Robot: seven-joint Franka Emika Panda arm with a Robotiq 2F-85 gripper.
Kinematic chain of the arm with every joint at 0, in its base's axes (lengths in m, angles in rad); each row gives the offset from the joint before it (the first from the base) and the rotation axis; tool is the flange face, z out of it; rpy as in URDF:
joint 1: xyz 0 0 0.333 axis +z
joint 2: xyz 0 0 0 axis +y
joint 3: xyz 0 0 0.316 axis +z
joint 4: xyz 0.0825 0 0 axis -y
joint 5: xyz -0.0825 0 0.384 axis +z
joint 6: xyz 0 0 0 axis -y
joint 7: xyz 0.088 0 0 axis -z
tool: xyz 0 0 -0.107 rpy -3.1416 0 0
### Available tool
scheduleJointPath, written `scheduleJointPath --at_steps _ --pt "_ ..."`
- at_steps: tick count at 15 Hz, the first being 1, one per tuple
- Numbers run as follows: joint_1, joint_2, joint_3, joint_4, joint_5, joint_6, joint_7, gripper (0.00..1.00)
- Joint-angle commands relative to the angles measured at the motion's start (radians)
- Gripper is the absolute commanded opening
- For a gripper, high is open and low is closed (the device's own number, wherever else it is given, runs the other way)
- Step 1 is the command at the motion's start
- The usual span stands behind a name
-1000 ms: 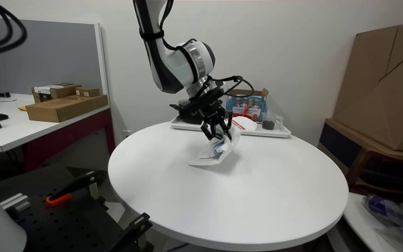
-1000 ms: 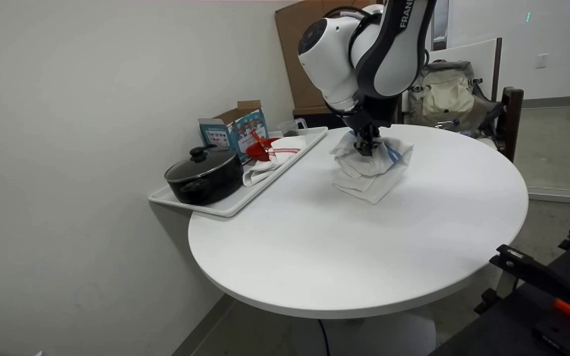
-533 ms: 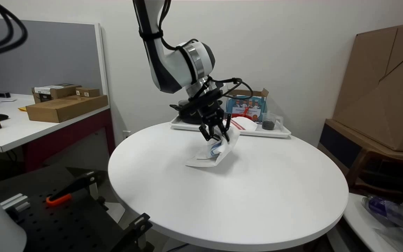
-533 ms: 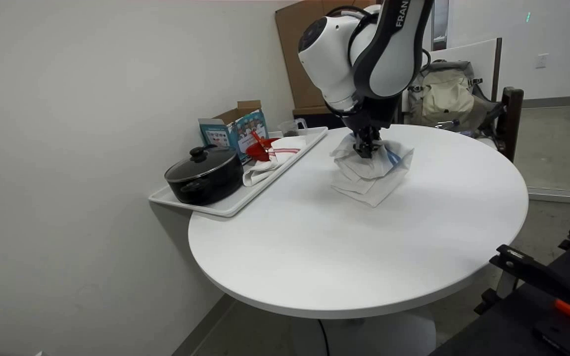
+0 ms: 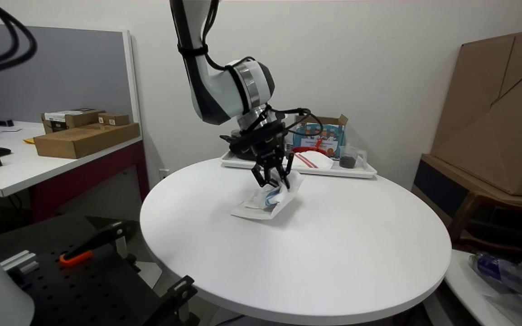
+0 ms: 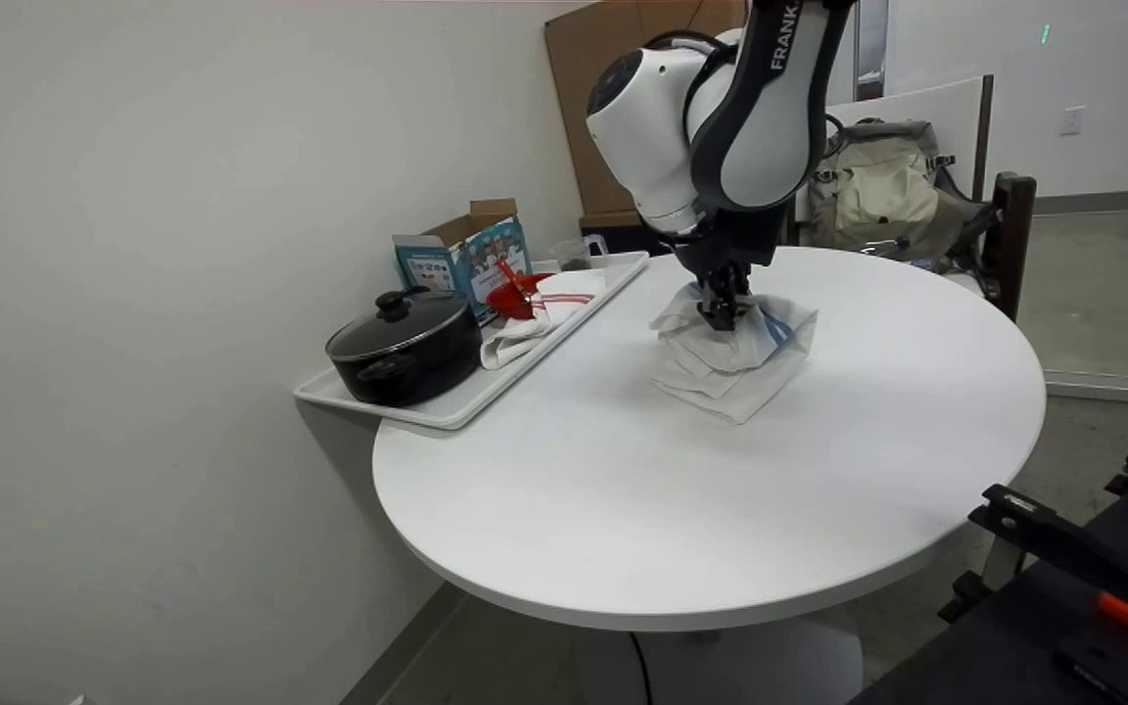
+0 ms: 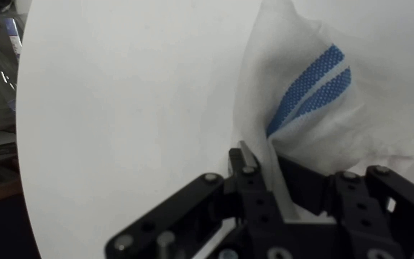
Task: Use the white towel to wipe the table
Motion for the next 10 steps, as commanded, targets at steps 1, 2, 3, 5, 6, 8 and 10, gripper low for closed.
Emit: scheduleJointPath --at_steps 1,2,3,5,6,8,10 --pt "0.015 0.038 0.015 -0.005 0.018 0.023 -0.061 0.05" --pt "0.022 0.047 0.021 -0.009 0.016 0.026 -0.068 0.05" --pt "0.033 0.056 0.028 -0.018 0.010 0.032 -0.071 0.05" --pt "0.058 0.068 0.041 -0.033 0.005 0.036 -0.074 0.05" --pt "0.072 0.072 0.046 -0.042 0.001 0.036 -0.076 0.05" --pt "0.106 0.075 0.058 -0.057 -0.010 0.035 -0.071 0.05" --pt "0.145 0.071 0.067 -0.074 -0.034 0.039 -0.059 0.05"
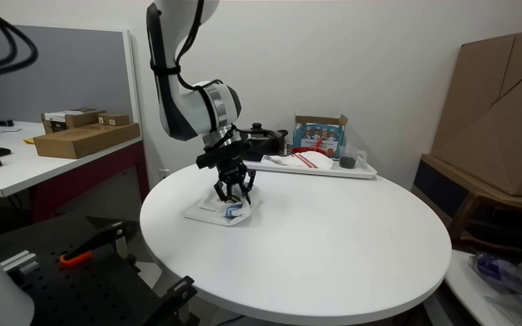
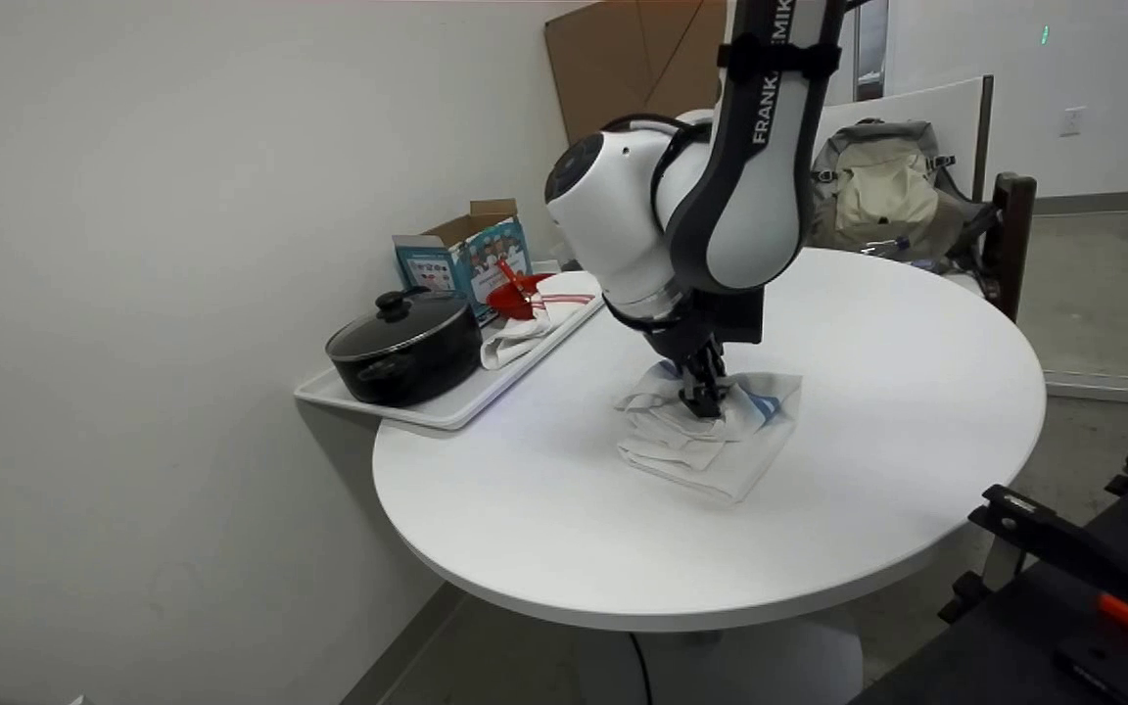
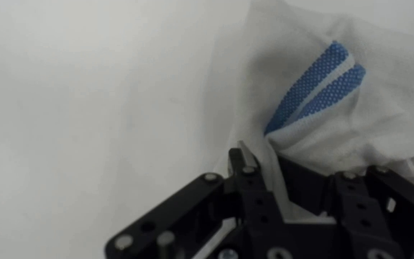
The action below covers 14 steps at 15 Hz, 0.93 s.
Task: Use the white towel to wipe the table
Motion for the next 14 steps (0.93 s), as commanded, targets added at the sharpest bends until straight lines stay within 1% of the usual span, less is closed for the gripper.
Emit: scheduleJointPath --at_steps 1,5,8,11,14 --pt "0.062 -0.012 0.009 -0.036 -0.041 0.021 0.000 0.05" --pt "0.110 0.001 0.034 -0.038 -0.065 0.018 0.006 0.05" --pt "0.126 0.008 0.045 -0.031 -0.067 0.013 0.005 0.05" --pt "0.118 0.016 0.036 -0.005 -0.055 0.006 0.007 0.05" --pt "0.102 0.024 -0.006 0.026 -0.065 0.013 0.062 0.05"
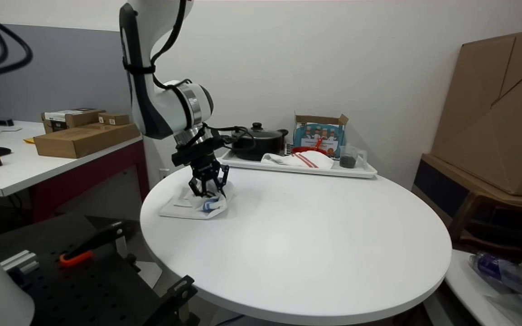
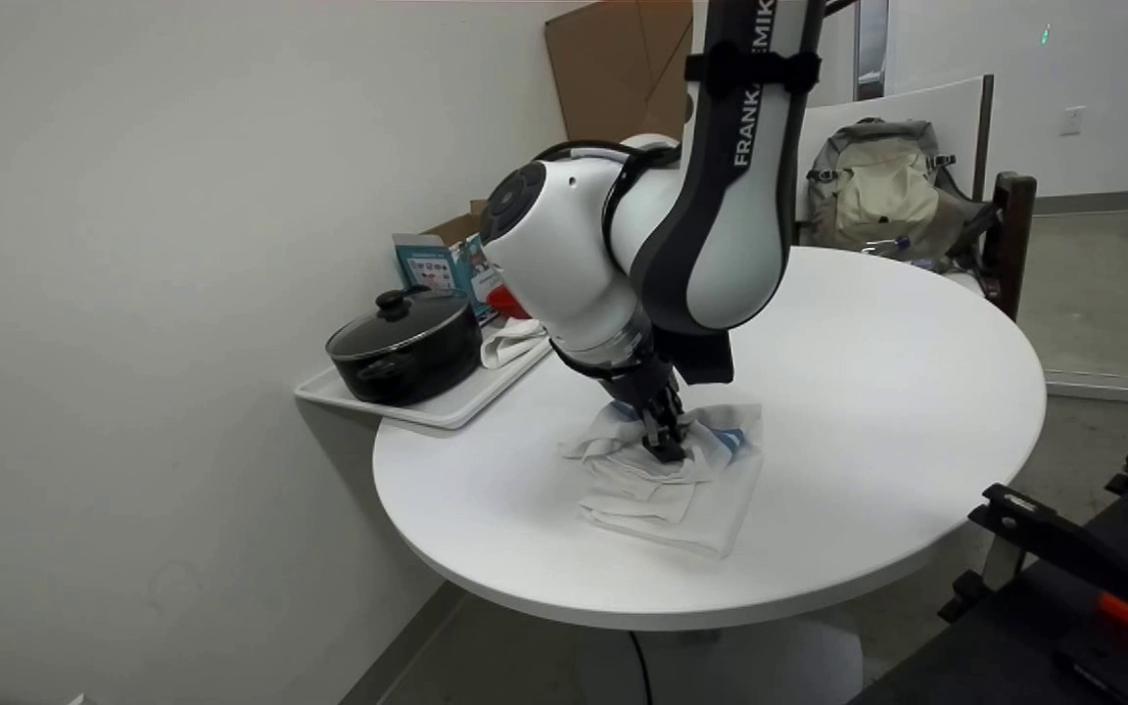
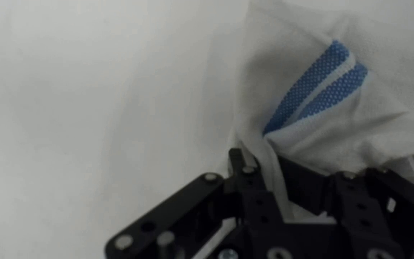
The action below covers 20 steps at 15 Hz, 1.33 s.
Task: Use the white towel to wipe the table
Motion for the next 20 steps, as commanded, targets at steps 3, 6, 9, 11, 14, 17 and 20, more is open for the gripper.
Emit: scheduleJointPath --at_steps 3,6,9,11,14,17,20 --pt "-0.051 0.029 -0.081 0.076 0.006 0.013 0.120 0.05" --pt "-0.092 0.041 -0.114 0.110 0.016 0.016 0.156 0.05" --pt "-0.142 0.056 -0.142 0.139 0.030 0.018 0.176 0.05" --pt "-0.179 0.064 -0.156 0.154 0.054 0.019 0.168 0.05" --pt "-0.257 0.077 -0.158 0.178 0.155 0.014 0.109 0.05" --pt "-0.329 0.086 -0.168 0.207 0.272 0.022 0.027 0.05" --pt "-0.379 0.094 -0.193 0.241 0.387 0.029 -0.050 0.05"
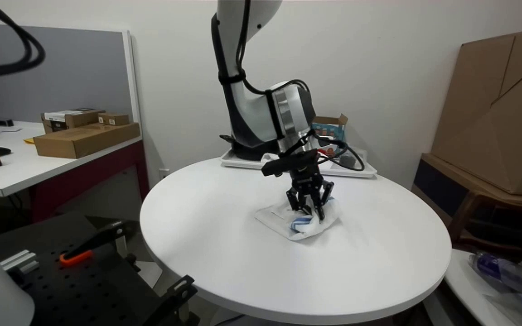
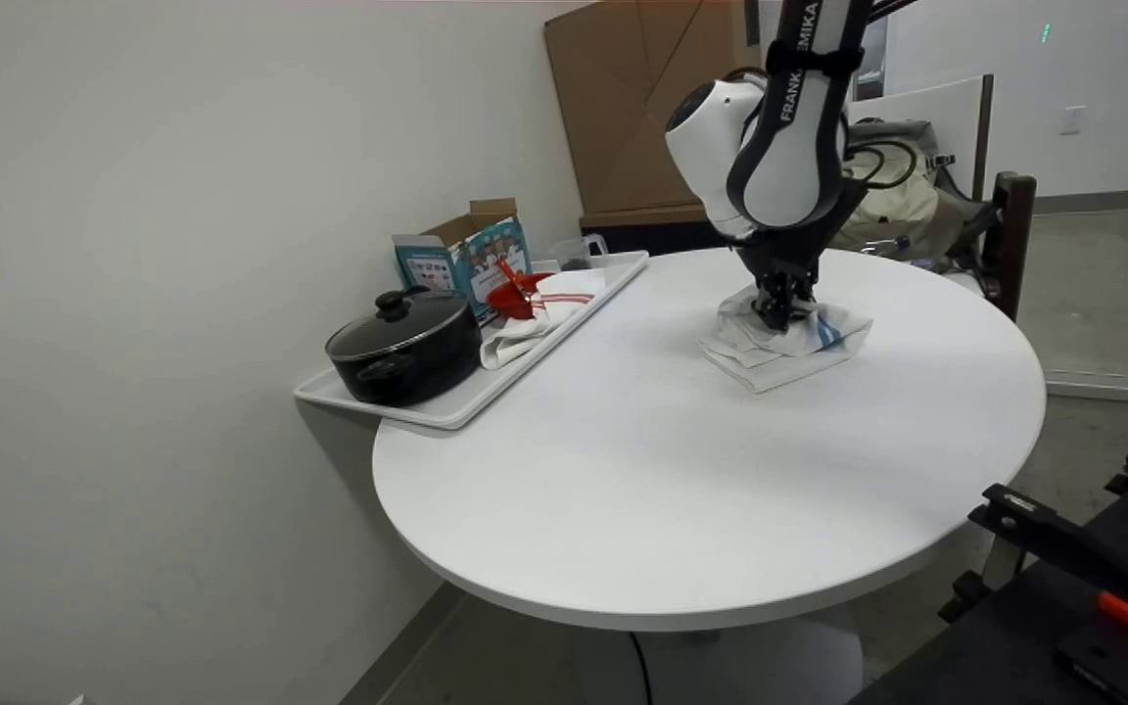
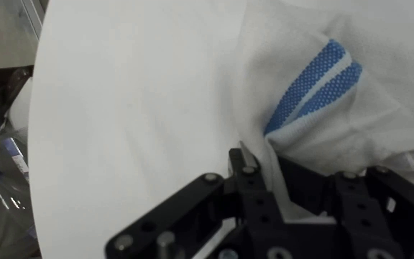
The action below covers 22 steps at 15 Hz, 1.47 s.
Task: Use the white towel to wipe the table
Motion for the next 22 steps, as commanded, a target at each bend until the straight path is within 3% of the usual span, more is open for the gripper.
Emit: scheduleJointPath --at_steps 1,8,14,17,22 --pt "-0.054 0.018 -0.030 0.053 0.143 0.024 -0.105 0.05" --pt "-0.096 0.038 -0.129 0.109 0.340 0.012 -0.214 0.05" --pt "-0.066 0.042 -0.153 0.021 0.348 0.018 -0.259 0.05" --pt "-0.019 0.029 -0.133 -0.061 0.327 0.036 -0.296 0.05" --pt "0.132 -0.021 -0.131 -0.135 0.253 0.057 -0.274 0.05"
